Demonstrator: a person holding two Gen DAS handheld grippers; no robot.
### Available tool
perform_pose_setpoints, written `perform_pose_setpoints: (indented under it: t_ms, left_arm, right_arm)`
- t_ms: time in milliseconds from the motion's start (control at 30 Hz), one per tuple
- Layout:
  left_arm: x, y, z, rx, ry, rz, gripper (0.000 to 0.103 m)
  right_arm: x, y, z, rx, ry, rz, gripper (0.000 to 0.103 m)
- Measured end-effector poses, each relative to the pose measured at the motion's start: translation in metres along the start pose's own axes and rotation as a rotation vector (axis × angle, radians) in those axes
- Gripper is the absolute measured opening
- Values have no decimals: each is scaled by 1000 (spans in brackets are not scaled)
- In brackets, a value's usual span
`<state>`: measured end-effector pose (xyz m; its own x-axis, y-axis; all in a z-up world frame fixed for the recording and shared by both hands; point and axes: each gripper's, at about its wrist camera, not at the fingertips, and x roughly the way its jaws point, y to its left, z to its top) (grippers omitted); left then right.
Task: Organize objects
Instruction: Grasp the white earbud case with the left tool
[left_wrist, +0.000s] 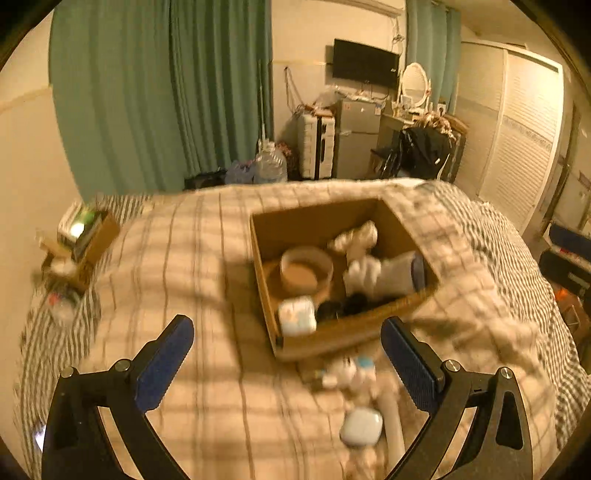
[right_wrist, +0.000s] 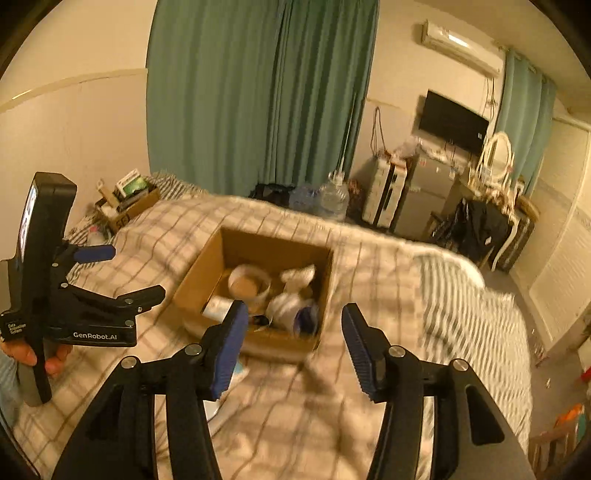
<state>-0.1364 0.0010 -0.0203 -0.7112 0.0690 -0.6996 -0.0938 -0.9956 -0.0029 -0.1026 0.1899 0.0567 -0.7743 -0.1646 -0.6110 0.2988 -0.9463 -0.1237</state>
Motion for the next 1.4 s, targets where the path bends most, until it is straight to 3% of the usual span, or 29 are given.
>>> perform_pose_setpoints:
  t_ms: [200, 400, 533, 767, 833, 867, 900, 1033, 1133, 1167, 1233, 1333, 1400]
  left_arm:
    - [19, -24, -61, 25, 22, -32, 103]
    - [73, -59, -104, 151, 187, -6, 103]
    - [96, -70, -118, 210, 269, 1, 99]
    - [117, -81, -117, 220, 328, -133, 97]
    - [118, -81, -116, 216, 342, -181, 84]
    - [116, -82, -116, 215, 345, -207, 62]
    - [114, -83, -116, 219, 352, -233, 54]
    - [110, -86, -117, 233, 347, -214, 51]
    - [94, -76, -111, 167, 312, -235, 23]
    - [87, -70, -107, 146, 294, -234, 19]
    - [78, -62, -105, 123, 285, -221, 19]
    - [84, -56, -105, 92, 323, -265, 19]
    - [89, -60, -107, 103, 328, -271, 25]
  right_arm:
    - [30, 19, -64, 49, 97, -25, 53]
    - [64, 10, -107, 132, 195, 5, 53]
    - [75, 4, -110, 177, 216, 35, 53]
    - [83, 1, -117, 204, 241, 54, 53]
    - [82, 2, -117, 203, 241, 49, 53]
    - [81, 2, -117, 202, 239, 45, 53]
    - [81, 3, -116, 200, 239, 40, 52]
    - [78, 6, -116, 188, 243, 19, 53]
    - [74, 11, -113, 163, 237, 6, 52]
    - [72, 14, -112, 153, 233, 7, 52]
    - [70, 20, -110, 134, 232, 12, 52]
    - [74, 27, -110, 109, 248, 11, 52]
    - [75, 29, -111, 105, 255, 9, 52]
